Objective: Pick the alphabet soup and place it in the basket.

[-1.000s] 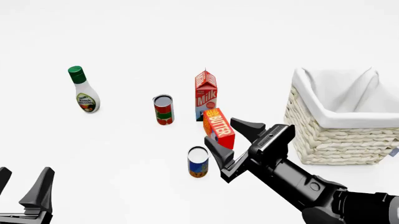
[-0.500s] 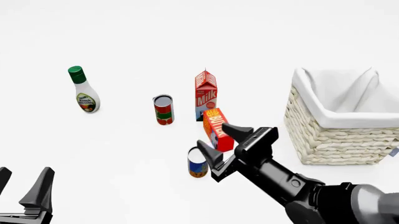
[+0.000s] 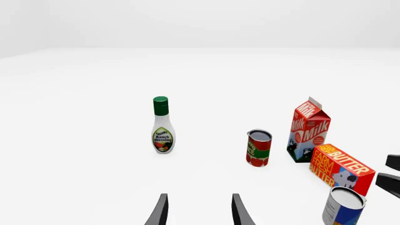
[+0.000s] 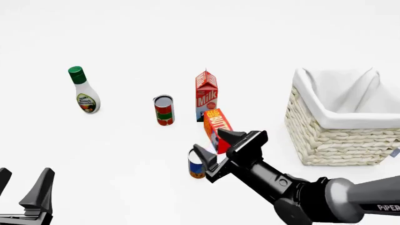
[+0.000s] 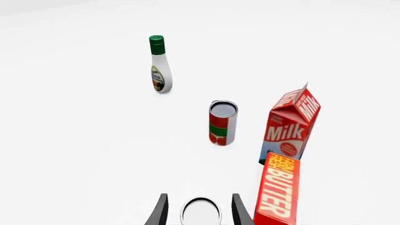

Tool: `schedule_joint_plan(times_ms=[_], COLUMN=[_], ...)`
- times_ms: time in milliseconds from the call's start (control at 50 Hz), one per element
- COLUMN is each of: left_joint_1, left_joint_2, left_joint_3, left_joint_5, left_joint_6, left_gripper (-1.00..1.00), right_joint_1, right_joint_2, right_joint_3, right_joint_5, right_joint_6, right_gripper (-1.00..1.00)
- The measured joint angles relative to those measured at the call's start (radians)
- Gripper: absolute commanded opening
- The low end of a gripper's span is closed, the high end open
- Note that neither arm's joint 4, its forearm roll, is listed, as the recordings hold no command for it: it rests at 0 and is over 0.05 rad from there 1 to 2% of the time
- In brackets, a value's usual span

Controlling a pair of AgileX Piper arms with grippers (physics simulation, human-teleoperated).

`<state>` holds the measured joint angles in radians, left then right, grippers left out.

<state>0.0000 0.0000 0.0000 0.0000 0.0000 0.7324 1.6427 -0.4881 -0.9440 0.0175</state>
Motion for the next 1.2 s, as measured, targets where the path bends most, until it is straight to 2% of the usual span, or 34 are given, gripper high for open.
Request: schedule_joint_plan(times_ms=[1200], left_joint_1=[0.000], left_joint_2=[0.000], left_joint_3=[0.000], left_joint_5=[0.000], left_joint_6=[0.000], left_gripper=[1.00], right_joint_1=[-0.004], right_joint_2=[0.205], right_joint_3=[-0.085], right_joint_5=[-0.042], right_joint_6=[0.009], right_gripper=[1.00])
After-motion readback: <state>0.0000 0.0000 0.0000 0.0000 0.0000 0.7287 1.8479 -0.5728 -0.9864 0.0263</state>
